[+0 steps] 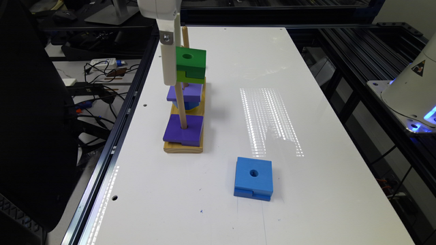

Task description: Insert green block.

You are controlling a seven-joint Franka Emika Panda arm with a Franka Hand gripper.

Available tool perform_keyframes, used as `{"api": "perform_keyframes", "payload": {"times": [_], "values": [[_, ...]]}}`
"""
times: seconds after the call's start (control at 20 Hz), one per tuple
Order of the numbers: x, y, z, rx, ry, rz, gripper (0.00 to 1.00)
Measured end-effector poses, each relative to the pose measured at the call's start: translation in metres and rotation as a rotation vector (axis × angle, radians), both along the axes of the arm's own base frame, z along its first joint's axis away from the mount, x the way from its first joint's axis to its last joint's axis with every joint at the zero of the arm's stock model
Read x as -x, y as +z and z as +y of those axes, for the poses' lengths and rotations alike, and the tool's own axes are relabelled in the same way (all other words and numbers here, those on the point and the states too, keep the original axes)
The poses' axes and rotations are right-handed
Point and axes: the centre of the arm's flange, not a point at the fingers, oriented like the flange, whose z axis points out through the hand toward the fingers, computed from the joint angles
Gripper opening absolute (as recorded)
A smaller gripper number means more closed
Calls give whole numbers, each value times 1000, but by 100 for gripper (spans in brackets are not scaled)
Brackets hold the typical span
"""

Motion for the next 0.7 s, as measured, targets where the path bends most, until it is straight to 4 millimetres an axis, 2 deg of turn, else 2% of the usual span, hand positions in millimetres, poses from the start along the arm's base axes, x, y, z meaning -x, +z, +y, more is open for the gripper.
{"api": "perform_keyframes", "payload": {"times": [0.2, 0.7], "values": [[-2, -7, 0, -1, 0, 4, 0], [-2, -7, -1, -1, 0, 4, 0]]}}
